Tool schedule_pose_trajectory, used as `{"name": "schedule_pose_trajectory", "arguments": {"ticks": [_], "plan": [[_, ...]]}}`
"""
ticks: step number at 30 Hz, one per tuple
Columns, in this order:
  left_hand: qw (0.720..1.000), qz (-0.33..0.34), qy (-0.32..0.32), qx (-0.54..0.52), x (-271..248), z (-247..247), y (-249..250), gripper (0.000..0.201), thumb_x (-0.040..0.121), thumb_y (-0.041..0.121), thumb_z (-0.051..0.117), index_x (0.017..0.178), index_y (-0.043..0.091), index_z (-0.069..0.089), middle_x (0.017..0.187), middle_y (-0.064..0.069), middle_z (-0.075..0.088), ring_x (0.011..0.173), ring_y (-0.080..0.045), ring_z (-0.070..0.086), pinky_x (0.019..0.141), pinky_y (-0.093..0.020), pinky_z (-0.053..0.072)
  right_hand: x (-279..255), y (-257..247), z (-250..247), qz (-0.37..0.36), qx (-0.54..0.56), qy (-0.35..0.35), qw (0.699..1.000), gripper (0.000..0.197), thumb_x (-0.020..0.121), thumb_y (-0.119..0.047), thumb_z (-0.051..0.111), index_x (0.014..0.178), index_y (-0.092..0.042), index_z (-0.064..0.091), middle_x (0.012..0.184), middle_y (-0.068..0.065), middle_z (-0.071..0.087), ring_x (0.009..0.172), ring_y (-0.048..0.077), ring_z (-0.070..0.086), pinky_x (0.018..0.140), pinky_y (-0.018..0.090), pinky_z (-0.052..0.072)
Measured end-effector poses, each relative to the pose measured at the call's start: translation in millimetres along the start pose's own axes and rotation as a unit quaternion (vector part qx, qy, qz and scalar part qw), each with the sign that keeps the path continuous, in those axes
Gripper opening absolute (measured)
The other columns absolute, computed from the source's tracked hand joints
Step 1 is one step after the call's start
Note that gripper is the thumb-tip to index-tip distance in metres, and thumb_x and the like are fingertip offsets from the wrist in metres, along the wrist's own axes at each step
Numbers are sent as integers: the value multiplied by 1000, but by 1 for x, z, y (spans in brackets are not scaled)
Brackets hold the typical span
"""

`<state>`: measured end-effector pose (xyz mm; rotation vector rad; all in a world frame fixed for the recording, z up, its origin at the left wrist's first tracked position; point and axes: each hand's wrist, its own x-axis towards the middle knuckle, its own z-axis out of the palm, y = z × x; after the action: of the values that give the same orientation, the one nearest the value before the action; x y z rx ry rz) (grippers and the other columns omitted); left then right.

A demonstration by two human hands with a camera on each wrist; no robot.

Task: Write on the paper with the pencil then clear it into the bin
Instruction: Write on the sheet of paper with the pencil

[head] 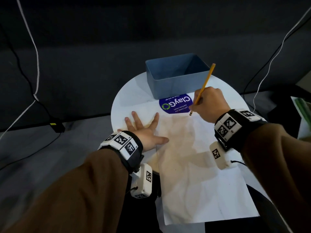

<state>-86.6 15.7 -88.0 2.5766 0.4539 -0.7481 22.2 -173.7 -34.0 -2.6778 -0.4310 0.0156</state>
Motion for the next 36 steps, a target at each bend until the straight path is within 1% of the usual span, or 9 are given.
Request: {"name": "schedule_pose_trajectory", "arguments": {"ticks": [6, 11, 15, 18, 20, 22, 25, 31, 36], "plan": [[1000, -7, -4, 21, -3, -4, 5, 99, 83, 77, 51, 148, 55, -21, 152, -20, -43, 140, -48, -34, 110, -74, -5, -3, -22, 22, -47, 16, -4, 999, 36, 87, -15, 76, 64, -20, 49, 73, 5, 61, 72, 21, 54, 56, 23, 37], [1000, 4, -6, 11, 1, 0, 0, 98, 82, 78, 51, 146, 58, -22, 149, -17, -47, 140, -47, -36, 109, -75, -6, 0, 10, 7, 11, -12, 6, 1000, 33, 86, -16, 76, 66, -21, 50, 82, 7, 63, 78, 23, 57, 56, 21, 36], [1000, 3, -11, 0, 2, -1, -1, 97, 83, 77, 51, 145, 59, -22, 148, -18, -48, 138, -47, -38, 111, -73, -8, -4, 22, -9, 51, -7, 19, 998, 29, 85, -17, 78, 68, -18, 55, 78, 7, 62, 76, 22, 57, 65, 25, 40], [1000, 6, -15, -19, 2, -1, -1, 100, 82, 77, 53, 145, 58, -21, 150, -21, -44, 137, -50, -38, 115, -66, -8, -9, -2, 2, 6, 22, 14, 1000, 36, 85, -17, 78, 62, -22, 50, 65, -3, 53, 61, 10, 46, 53, 17, 28], [1000, 3, -13, -17, 0, -2, 0, 100, 83, 77, 53, 147, 56, -20, 152, -23, -41, 138, -51, -35, 116, -63, -9, -12, -26, 15, -38, 47, 9, 998, 42, 83, -14, 77, 57, -25, 45, 60, -8, 48, 58, 12, 44, 51, 17, 31], [1000, -2, -14, 2, -5, -4, 3, 97, 84, 78, 49, 149, 54, -19, 154, -25, -36, 140, -52, -31, 117, -63, -9, -15, -47, 29, -66, 70, -10, 995, 42, 83, -14, 77, 59, -26, 45, 61, -8, 49, 61, 12, 46, 51, 12, 27], [1000, -6, -17, 24, -8, -6, 6, 95, 86, 79, 44, 150, 52, -20, 155, -26, -34, 141, -52, -29, 115, -66, -8, -16, -56, 41, -73, 64, -38, 995, 37, 86, -16, 77, 65, -22, 47, 68, -2, 54, 70, 17, 52, 54, 20, 32], [1000, 1, -16, -12, -4, -4, 2, 100, 83, 77, 52, 149, 54, -20, 152, -22, -42, 139, -50, -35, 115, -65, -10, -14, -19, 18, -13, 6, -14, 1000, 25, 88, -15, 74, 71, -17, 55, 79, 4, 61, 78, 24, 61, 59, 24, 40], [1000, -2, -19, -1, -4, -5, 2, 95, 84, 78, 48, 149, 55, -17, 156, -25, -32, 142, -52, -27, 117, -63, -7, -18, -40, 25, -59, 51, -20, 997, 23, 87, -16, 75, 71, -15, 58, 71, 2, 59, 77, 23, 57, 60, 25, 36]]}}
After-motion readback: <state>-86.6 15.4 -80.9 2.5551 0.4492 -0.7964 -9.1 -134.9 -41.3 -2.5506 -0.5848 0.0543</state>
